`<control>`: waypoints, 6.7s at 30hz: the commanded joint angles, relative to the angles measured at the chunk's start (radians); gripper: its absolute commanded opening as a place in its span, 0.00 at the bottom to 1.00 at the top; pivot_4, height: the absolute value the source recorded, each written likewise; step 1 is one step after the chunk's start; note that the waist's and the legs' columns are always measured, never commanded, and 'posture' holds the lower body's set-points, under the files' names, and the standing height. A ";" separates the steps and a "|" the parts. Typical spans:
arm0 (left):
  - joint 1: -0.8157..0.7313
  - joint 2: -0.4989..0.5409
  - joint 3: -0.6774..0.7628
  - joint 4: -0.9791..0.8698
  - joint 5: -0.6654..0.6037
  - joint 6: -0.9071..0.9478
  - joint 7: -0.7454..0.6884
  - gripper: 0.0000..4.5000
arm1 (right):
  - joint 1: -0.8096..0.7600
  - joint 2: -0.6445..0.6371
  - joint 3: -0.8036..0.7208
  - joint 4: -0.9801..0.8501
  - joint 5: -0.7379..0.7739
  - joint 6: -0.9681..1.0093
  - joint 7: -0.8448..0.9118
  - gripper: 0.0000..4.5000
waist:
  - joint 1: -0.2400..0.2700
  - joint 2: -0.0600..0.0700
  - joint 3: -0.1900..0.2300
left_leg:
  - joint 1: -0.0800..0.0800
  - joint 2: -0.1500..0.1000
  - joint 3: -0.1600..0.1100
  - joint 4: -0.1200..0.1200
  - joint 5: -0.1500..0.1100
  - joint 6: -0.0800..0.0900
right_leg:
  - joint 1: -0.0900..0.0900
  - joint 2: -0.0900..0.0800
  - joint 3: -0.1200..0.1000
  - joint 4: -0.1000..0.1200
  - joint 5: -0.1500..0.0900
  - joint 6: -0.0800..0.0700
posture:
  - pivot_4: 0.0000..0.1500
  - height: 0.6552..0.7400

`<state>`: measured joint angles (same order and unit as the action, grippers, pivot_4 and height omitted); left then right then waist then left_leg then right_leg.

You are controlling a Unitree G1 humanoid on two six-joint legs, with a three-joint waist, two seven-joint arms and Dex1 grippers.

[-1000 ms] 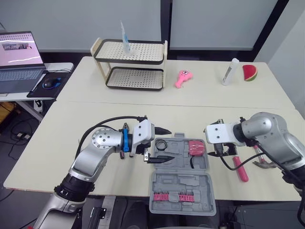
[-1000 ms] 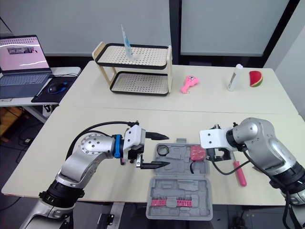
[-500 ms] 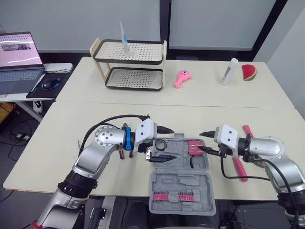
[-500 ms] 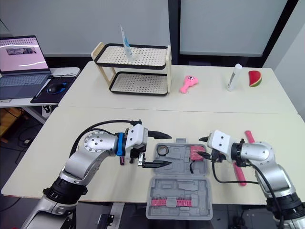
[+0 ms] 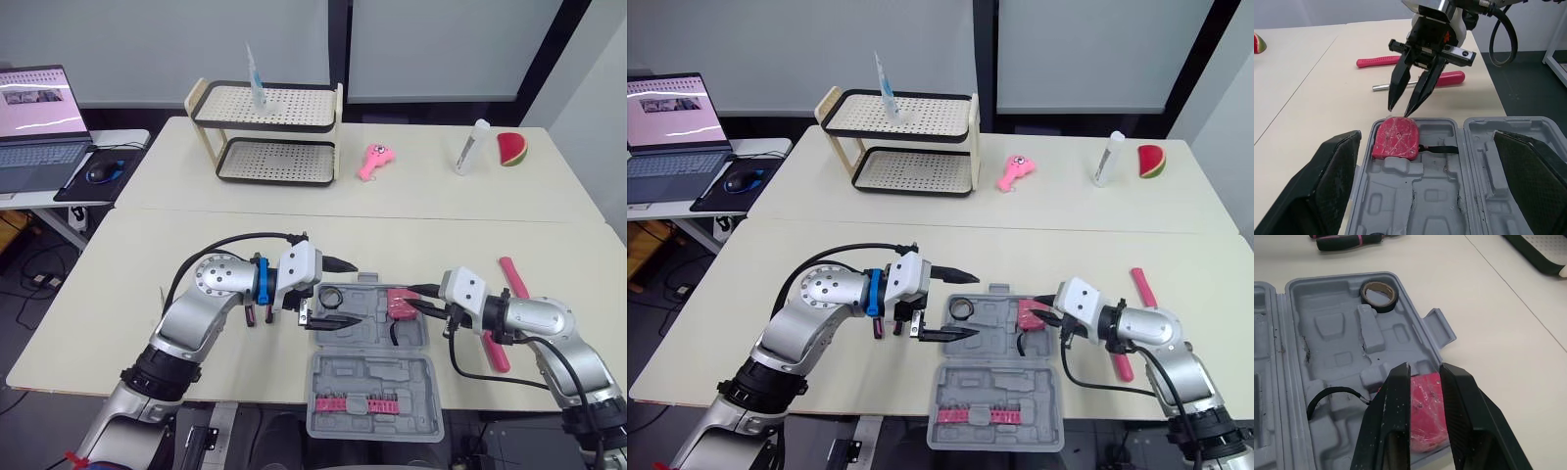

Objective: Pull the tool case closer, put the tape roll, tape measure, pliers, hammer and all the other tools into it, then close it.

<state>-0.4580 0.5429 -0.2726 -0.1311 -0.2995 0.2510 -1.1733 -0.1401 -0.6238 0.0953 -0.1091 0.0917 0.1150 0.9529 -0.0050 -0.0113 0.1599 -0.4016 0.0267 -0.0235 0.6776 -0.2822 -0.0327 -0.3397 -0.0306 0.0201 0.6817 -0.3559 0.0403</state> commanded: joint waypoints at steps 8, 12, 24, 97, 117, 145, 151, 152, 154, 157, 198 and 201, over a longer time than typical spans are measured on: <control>-0.019 -0.017 -0.008 -0.013 0.007 -0.012 -0.014 1.00 | -0.086 0.080 0.044 0.299 -0.033 -0.143 -0.035 0.19 | -0.002 0.000 0.000 | 0.000 0.000 0.001 0.000 0.000 0.000 | 0.000 0.000 0.001 0.000 0.000 0.000 | 1.00 1.00; 0.001 -0.008 -0.005 -0.037 0.007 -0.004 -0.015 1.00 | -0.079 0.084 0.067 0.421 -0.055 -0.202 -0.026 0.19 | -0.002 0.000 0.000 | 0.001 0.000 0.001 0.000 0.000 -0.001 | 0.001 0.000 0.000 0.000 0.000 0.000 | 1.00 1.00; 0.029 0.007 0.001 -0.067 0.005 -0.001 -0.007 1.00 | -0.080 0.112 0.062 0.519 -0.019 -0.227 -0.018 0.19 | -0.002 -0.002 -0.002 | 0.004 0.001 0.000 0.000 0.000 0.000 | 0.005 0.000 0.000 -0.001 0.000 0.000 | 1.00 1.00; 1.129 0.182 1.101 -0.102 -0.234 0.181 0.172 1.00 | -0.442 -0.022 -0.003 -0.172 0.393 0.279 0.175 0.99 | -0.008 -0.004 0.000 | 0.002 0.002 0.000 -0.011 -0.002 0.003 | -0.007 -0.010 -0.003 0.001 0.001 -0.001 | 1.00 1.00; 0.606 -0.226 0.468 -0.356 -0.030 0.412 0.980 1.00 | -0.342 0.000 -0.019 -0.204 0.330 0.282 0.021 0.99 | -0.020 -0.004 -0.002 | 0.003 0.002 0.000 -0.009 -0.002 0.003 | -0.003 -0.007 -0.002 0.000 0.001 -0.001 | 1.00 1.00; 0.327 -0.389 0.342 0.017 0.134 0.436 1.104 1.00 | -0.278 -0.018 -0.028 -0.319 0.301 0.332 -0.103 0.99 | 0.002 -0.005 -0.001 | 0.002 0.000 0.000 -0.006 0.000 -0.001 | -0.002 -0.008 -0.002 0.000 0.001 -0.001 | 1.00 1.00; 0.337 -0.387 0.339 -0.001 0.151 0.462 1.107 0.68 | -0.281 -0.018 -0.024 -0.321 0.300 0.332 -0.107 1.00 | 0.002 -0.005 -0.002 | 0.002 0.000 0.000 -0.006 0.000 -0.001 | -0.002 -0.008 -0.002 0.000 0.001 -0.001 | 1.00 1.00; 0.338 -0.388 0.339 -0.002 0.152 0.464 1.107 0.62 | -0.281 -0.018 -0.024 -0.319 0.299 0.330 -0.107 1.00 | 0.002 -0.005 -0.002 | 0.002 0.000 0.000 -0.006 0.000 -0.001 | -0.002 -0.008 -0.002 0.000 0.001 -0.001 | 1.00 1.00; 0.341 -0.388 0.341 -0.005 0.153 0.464 1.107 0.60 | -0.281 -0.017 -0.023 -0.317 0.298 0.329 -0.106 1.00 | 0.002 -0.005 -0.002 | 0.002 0.000 0.001 -0.006 0.000 -0.001 | -0.002 -0.008 -0.002 0.000 0.001 -0.001 | 1.00 1.00; 0.347 -0.377 0.342 -0.002 0.157 0.454 1.098 0.60 | -0.276 -0.014 -0.020 -0.321 0.299 0.333 -0.105 1.00 | 0.002 -0.005 -0.002 | 0.002 0.000 0.000 -0.006 0.000 -0.001 | -0.002 -0.008 -0.002 0.000 0.001 -0.001 | 1.00 1.00; -0.177 0.161 -0.079 0.063 0.111 0.155 -0.133 0.60 | -0.478 -0.070 0.371 -0.325 -0.001 0.541 -0.009 1.00 | -0.004 -0.003 0.001 | -0.012 0.000 0.000 0.001 0.001 -0.001 | -0.017 -0.003 -0.004 0.007 0.001 -0.001 | 1.00 1.00; -0.170 0.152 -0.082 0.048 0.111 0.162 -0.136 0.60 | -0.491 -0.042 0.394 -0.322 -0.017 0.567 -0.007 1.00 | -0.005 -0.003 0.001 | -0.013 0.000 0.000 0.001 0.001 -0.001 | -0.018 -0.003 -0.004 0.008 0.001 -0.001 | 1.00 1.00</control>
<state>-0.6147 0.6973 -0.3595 -0.0441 -0.1858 0.4178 -1.3013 -0.6138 -0.6713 0.4840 -0.4139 0.0880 0.6720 0.9528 -0.0101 -0.0146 0.1611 -0.4145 0.0264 -0.0235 0.6790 -0.2813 -0.0342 -0.3580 -0.0339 0.0161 0.6897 -0.3551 0.0390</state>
